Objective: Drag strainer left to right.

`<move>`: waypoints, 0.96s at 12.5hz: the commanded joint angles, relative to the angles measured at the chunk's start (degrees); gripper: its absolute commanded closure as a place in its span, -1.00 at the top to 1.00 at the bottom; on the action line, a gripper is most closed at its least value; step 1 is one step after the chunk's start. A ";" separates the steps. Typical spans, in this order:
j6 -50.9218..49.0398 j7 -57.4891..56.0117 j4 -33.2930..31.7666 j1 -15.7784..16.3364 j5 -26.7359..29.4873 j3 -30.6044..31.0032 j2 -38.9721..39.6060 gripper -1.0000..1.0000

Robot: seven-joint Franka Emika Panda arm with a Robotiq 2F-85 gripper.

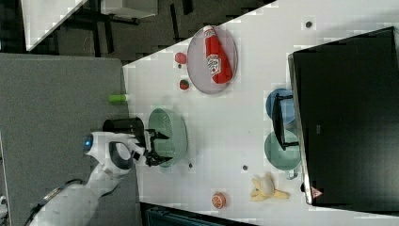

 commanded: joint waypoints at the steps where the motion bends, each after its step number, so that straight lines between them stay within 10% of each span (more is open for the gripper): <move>1: 2.10 4.84 0.61 1.51 -0.54 -3.63 0.13 1.00; 12: 4.11 4.64 -4.49 0.16 -0.56 -9.78 -2.32 1.00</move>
